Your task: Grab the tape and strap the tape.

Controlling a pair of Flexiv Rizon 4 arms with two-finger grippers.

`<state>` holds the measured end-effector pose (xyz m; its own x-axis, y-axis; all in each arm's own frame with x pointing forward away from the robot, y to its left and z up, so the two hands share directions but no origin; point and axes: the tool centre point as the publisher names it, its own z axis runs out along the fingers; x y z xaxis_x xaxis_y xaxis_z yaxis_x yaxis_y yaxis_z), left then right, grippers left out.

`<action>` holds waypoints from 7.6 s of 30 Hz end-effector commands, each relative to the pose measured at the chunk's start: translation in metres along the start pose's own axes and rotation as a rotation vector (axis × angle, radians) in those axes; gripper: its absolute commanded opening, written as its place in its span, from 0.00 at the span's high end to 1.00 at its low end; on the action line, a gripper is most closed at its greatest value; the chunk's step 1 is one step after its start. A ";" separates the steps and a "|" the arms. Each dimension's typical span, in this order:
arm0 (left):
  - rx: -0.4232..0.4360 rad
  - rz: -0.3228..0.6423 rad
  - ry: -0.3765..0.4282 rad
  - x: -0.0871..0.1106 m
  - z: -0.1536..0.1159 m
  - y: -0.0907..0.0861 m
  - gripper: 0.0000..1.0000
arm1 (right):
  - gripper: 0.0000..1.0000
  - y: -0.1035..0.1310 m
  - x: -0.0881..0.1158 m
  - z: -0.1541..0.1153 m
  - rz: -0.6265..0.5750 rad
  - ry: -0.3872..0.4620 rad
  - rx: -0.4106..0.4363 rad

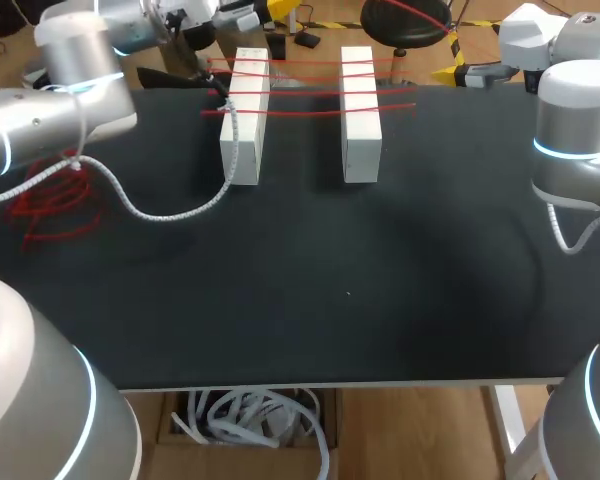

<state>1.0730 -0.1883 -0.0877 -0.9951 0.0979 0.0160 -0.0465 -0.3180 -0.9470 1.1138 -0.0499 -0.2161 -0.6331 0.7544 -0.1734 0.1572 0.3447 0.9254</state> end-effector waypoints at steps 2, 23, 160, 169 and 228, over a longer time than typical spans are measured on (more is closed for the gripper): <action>0.000 -0.002 -0.005 0.000 0.007 0.001 1.00 | 0.00 0.000 0.000 0.000 0.000 0.000 0.000; 0.018 0.010 0.019 -0.005 0.016 0.002 1.00 | 0.00 0.000 0.000 0.000 0.000 0.000 0.000; 0.018 0.010 0.019 -0.005 0.016 0.002 1.00 | 0.46 0.047 0.013 -0.056 1.878 -0.055 -0.649; 0.018 0.010 0.019 -0.005 0.016 0.002 1.00 | 0.53 0.048 0.014 -0.055 1.858 -0.063 -0.633; 0.018 0.010 0.019 -0.005 0.016 0.002 1.00 | 0.82 0.024 -0.007 -0.069 1.778 -0.161 -0.654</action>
<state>1.0759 -0.2051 -0.0842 -0.9937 0.1118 0.0017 -0.0391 -0.3340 -0.9418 1.0659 -0.0848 -0.1694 -0.0095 -0.0018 1.0000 0.1591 -0.9873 -0.0003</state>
